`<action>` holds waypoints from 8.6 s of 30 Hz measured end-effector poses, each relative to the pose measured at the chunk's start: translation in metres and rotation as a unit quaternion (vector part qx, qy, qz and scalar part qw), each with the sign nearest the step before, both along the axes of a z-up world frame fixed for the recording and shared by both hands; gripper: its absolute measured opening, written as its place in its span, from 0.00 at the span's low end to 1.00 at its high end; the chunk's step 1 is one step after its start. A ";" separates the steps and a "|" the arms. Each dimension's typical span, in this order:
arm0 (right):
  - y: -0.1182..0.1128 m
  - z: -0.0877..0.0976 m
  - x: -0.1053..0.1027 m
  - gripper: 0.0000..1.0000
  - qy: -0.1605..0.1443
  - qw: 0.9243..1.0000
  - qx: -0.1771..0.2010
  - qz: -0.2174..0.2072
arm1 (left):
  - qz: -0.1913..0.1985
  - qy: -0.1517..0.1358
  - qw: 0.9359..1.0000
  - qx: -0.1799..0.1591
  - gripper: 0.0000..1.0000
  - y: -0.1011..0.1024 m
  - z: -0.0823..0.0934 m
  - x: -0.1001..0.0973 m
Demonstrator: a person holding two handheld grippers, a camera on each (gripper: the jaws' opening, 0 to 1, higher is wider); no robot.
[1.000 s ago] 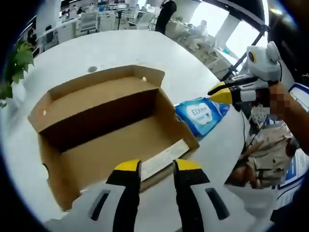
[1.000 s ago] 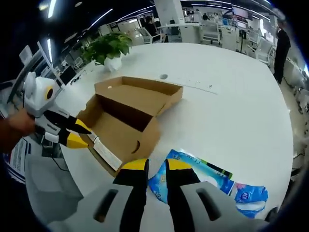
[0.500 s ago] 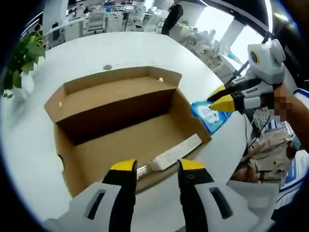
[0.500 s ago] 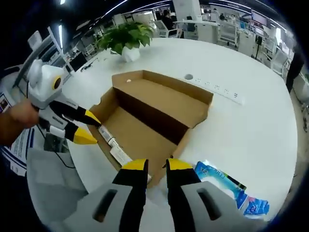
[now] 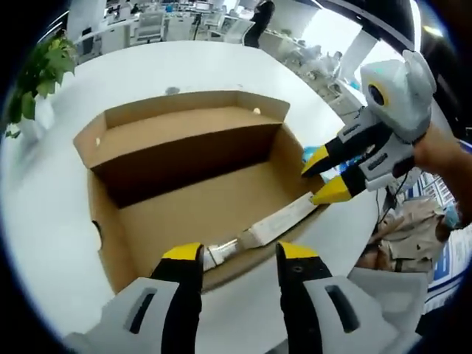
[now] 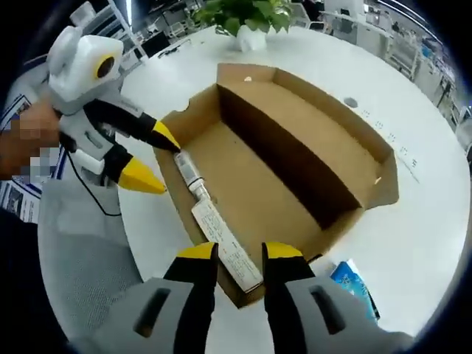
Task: Operate the shoe box by opening the lid, removing the specified soft item, and placing it in the target area until the item is outside and the box remains undamaged.
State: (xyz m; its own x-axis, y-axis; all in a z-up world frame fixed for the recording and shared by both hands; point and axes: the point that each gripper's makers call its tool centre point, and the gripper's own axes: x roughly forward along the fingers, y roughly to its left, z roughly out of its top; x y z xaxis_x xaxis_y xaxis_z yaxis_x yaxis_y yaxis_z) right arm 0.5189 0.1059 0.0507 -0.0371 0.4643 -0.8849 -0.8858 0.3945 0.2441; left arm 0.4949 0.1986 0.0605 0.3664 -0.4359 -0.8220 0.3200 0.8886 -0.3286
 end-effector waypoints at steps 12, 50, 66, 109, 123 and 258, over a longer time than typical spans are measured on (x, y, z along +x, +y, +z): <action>-0.001 -0.028 -0.003 0.28 0.037 0.990 -0.065 0.119 | -0.001 0.009 1.000 -0.006 0.40 0.001 -0.006 -0.003; 0.004 -0.046 -0.012 0.27 -0.004 0.961 -0.084 0.262 | -0.011 0.009 1.000 -0.011 0.38 -0.007 -0.010 0.004; 0.005 -0.038 0.002 0.16 -0.035 0.958 -0.044 0.281 | -0.095 -0.046 0.994 -0.031 0.38 -0.024 -0.004 0.005; 0.004 0.049 -0.004 0.36 -0.118 0.933 0.034 0.337 | -0.293 -0.294 0.908 -0.057 0.17 -0.049 0.049 0.025; -0.009 0.043 -0.003 0.18 -0.126 0.926 0.001 0.357 | -0.309 -0.286 0.903 -0.087 0.19 -0.069 0.056 0.017; -0.362 -0.069 0.127 0.21 -0.085 0.970 -0.098 0.207 | -0.378 -0.251 0.886 -0.093 0.31 -0.213 0.024 0.013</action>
